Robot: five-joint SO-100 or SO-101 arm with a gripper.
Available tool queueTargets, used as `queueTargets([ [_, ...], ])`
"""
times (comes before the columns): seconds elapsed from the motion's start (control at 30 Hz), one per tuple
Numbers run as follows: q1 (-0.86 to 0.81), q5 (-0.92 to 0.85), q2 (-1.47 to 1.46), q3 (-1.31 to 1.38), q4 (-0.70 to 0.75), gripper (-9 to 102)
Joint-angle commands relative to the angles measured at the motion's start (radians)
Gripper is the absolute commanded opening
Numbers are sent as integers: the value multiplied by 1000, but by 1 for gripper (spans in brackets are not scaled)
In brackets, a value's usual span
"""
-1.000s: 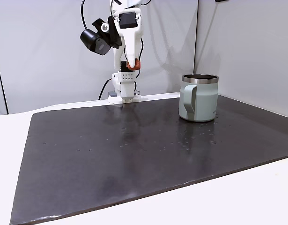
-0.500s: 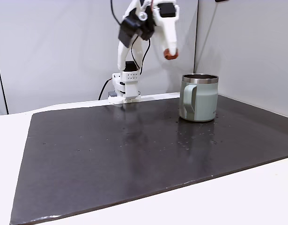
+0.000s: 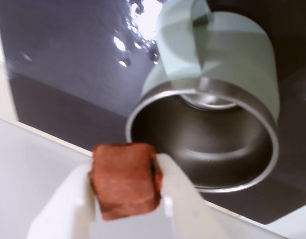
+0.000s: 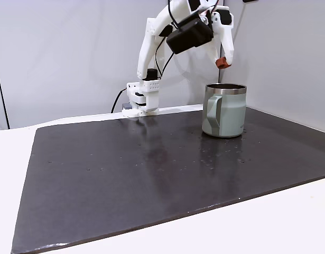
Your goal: Grasp a cube and put it in the cup.
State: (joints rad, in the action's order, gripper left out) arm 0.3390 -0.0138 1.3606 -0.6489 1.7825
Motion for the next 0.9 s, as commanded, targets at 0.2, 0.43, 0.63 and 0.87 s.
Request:
queueTargets([
  [0.2, 52, -54, 21, -97, 17, 0],
  [0.43, 98, -69, 40, -152, 18, 0],
  [0.63, 126, -72, 55, -184, 18, 0],
  [0.87, 127, -67, 66, -187, 18, 20],
])
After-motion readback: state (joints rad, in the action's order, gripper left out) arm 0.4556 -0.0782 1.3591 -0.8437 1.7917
